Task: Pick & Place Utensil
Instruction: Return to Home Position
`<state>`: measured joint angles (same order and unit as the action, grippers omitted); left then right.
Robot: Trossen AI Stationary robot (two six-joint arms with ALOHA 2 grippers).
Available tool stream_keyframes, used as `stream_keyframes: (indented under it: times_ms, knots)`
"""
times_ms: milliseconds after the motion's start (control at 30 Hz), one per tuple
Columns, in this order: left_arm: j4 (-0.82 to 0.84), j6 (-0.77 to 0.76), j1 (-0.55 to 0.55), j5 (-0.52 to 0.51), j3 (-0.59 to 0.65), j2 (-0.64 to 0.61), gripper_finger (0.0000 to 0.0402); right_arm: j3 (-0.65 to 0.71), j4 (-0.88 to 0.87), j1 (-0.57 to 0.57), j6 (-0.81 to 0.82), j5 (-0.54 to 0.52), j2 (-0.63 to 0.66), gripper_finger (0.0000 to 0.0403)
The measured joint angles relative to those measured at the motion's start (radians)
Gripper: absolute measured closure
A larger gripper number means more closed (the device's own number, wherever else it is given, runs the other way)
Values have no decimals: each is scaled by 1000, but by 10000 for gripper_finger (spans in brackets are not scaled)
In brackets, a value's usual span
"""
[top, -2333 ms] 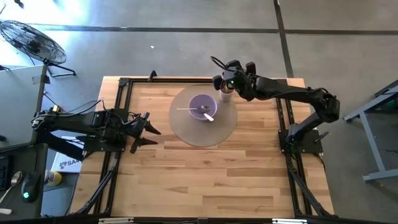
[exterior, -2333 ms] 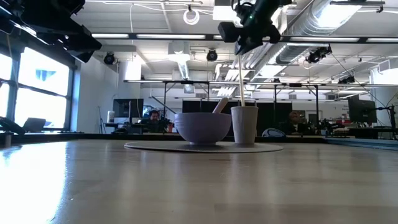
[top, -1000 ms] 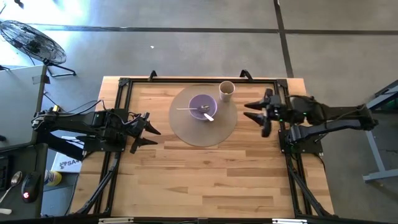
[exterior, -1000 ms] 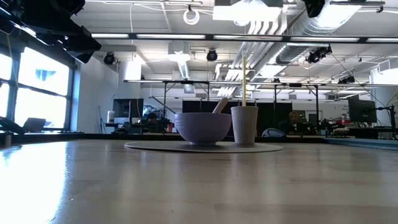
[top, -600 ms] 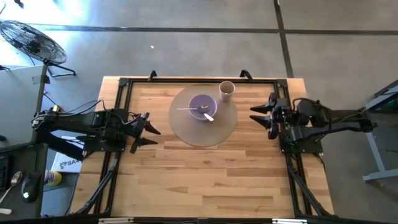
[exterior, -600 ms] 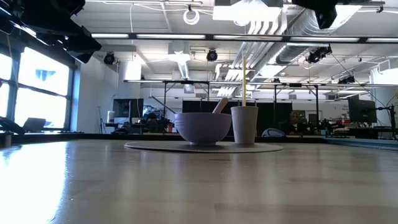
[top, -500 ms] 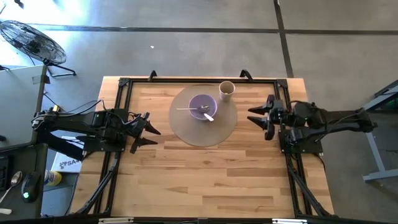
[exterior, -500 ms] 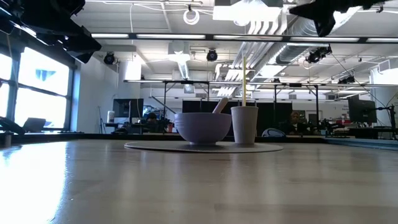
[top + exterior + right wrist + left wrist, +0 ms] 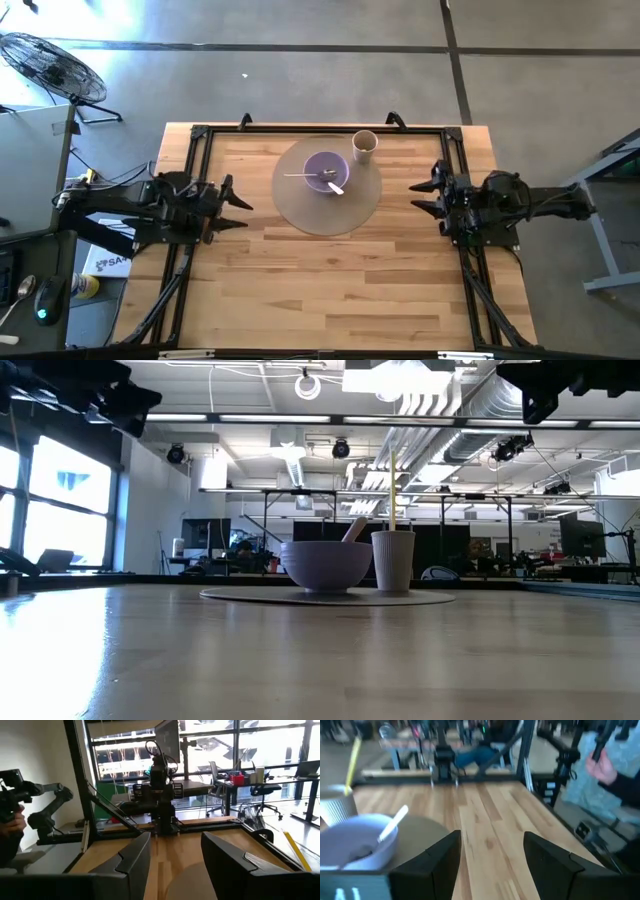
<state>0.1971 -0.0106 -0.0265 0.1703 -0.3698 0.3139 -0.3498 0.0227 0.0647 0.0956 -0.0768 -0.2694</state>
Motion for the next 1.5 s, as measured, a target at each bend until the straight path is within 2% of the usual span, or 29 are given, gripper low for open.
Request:
stream_keyframes:
  times_ms: [200, 400, 600, 733, 833, 1000, 1133, 1267, 1367, 1500]
  knots:
    - [-185, -48, 0, -87, 120, -84, 189, 42, 1, 0, -26, 9, 36, 234]
    - [-182, -91, 0, -211, 150, -102, 189, 108, 46, 0, -52, 7, 80, 235]
    - [-152, -30, 0, -187, 151, -101, 189, 184, 74, 0, -48, 5, 151, 237]
    - [-154, -40, 0, -255, 156, -109, 189, 220, 79, 0, -52, -45, 225, 235]
    - [-185, -53, 0, -267, 208, -115, 189, 236, 72, 0, -56, -64, 269, 236]
    - [-296, -116, 0, -290, 340, -131, 189, 247, 63, 0, -91, -70, 264, 234]
    - [-308, -122, 0, -341, 351, -144, 189, 279, 100, 0, -93, -65, 266, 235]
    - [-300, -122, 0, -308, 352, -141, 189, 341, 166, 0, -63, -37, 264, 235]
    - [-294, -119, 0, -283, 353, -141, 189, 340, 139, 0, -36, -76, 259, 233]
    - [-294, -118, 0, -305, 354, -141, 189, 340, 84, 0, -35, -123, 257, 235]
